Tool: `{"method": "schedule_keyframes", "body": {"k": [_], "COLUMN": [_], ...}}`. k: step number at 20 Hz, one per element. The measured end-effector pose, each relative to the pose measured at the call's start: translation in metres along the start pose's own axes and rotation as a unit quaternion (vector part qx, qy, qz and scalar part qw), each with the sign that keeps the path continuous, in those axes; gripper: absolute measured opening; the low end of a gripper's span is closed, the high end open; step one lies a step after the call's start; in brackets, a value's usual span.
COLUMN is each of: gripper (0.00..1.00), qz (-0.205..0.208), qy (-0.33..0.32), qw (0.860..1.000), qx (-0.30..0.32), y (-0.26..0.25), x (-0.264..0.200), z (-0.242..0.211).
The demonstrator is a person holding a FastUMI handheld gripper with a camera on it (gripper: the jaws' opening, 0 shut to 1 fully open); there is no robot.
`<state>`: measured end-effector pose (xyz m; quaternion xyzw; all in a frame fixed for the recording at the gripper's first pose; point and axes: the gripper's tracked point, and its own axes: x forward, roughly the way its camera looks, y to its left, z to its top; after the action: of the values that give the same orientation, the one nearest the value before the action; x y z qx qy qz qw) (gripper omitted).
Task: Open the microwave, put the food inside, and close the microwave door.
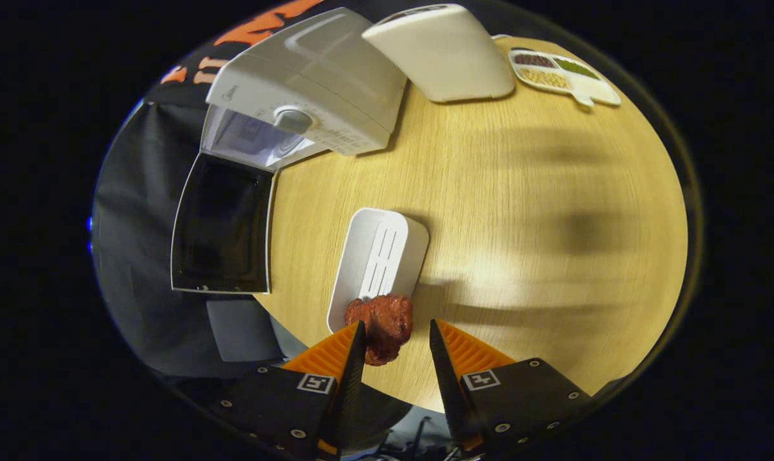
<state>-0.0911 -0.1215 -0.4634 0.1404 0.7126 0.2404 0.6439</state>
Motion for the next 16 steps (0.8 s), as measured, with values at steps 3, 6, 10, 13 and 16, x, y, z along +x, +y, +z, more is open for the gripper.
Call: {"method": "schedule_keyframes", "body": {"k": [3, 6, 10, 13, 16], "gripper": [0.42, 0.23, 0.13, 0.13, 0.13], "qz": [0.047, 0.077, 0.079, 0.068, 0.058], "qy": [-0.031, -0.071, -0.108, -0.145, -0.193], "qw": [0.997, 0.992, 0.988, 0.984, 0.977], "qx": [0.046, 0.072, 0.075, 0.074, 0.072], "y": [0.007, 0.016, 0.026, 0.034, 0.045], "x": [0.006, 0.002, -0.012, -0.026, -0.038], "z": [0.008, 0.013, 0.013, 0.012, 0.015]}}
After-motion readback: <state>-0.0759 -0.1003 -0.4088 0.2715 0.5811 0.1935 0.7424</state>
